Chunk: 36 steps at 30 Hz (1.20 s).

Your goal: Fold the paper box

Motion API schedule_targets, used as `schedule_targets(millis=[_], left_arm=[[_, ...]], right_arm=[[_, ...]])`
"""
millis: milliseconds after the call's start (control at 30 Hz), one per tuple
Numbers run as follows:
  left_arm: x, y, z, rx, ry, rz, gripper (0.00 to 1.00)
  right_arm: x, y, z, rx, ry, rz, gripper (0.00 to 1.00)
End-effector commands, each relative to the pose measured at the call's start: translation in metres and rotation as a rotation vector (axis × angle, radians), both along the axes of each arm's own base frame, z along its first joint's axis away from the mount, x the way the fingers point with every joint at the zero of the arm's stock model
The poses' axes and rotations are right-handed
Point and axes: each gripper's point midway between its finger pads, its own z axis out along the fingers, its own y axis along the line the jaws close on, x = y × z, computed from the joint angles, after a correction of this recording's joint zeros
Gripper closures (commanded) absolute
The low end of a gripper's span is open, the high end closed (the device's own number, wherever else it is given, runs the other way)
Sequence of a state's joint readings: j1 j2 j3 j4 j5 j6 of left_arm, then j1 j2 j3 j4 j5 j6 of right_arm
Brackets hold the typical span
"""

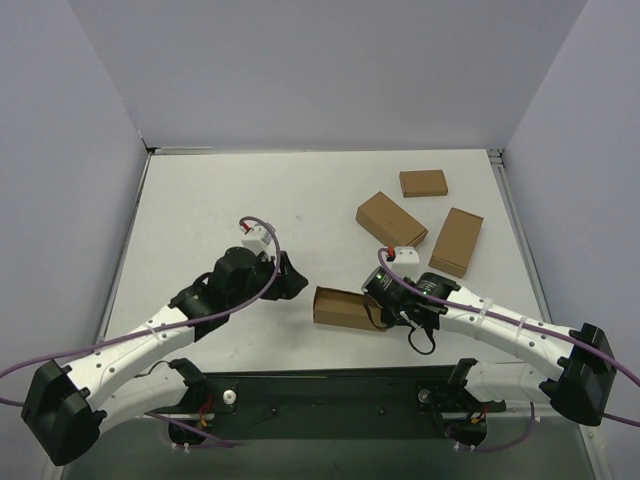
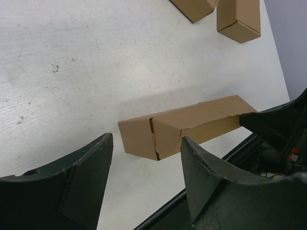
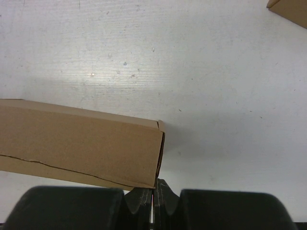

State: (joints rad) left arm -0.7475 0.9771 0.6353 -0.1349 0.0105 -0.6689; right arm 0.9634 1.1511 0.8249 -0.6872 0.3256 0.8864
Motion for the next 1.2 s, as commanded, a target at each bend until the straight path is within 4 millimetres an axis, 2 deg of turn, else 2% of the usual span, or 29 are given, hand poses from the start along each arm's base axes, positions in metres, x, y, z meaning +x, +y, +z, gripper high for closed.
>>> schedule_targets(millis=[0,100,433,833,867,1167], left_arm=[[-0.006,0.018,-0.026,0.073,0.046,0.033,0.35],[-0.009,0.017,-0.037,0.082,0.066,0.016,0.37],[-0.012,-0.001,-0.048,0.047,0.096,-0.055,0.41],[-0.005,-0.014,-0.048,0.036,0.082,-0.066,0.42],[-0.002,-0.021,-0.040,0.012,0.055,-0.076,0.42],[-0.002,-0.030,-0.040,0.017,0.043,-0.093,0.42]], right_arm=[[-0.017,-0.016,-0.014,-0.086,0.083,0.008,1.00],[-0.017,-0.016,-0.014,-0.087,0.083,0.010,1.00],[-0.017,-0.015,-0.015,-0.093,0.089,0.013,1.00],[-0.018,-0.015,-0.016,-0.095,0.093,0.015,1.00],[-0.018,-0.015,-0.016,-0.096,0.092,0.015,1.00],[-0.018,-0.015,-0.017,-0.102,0.094,0.017,1.00]])
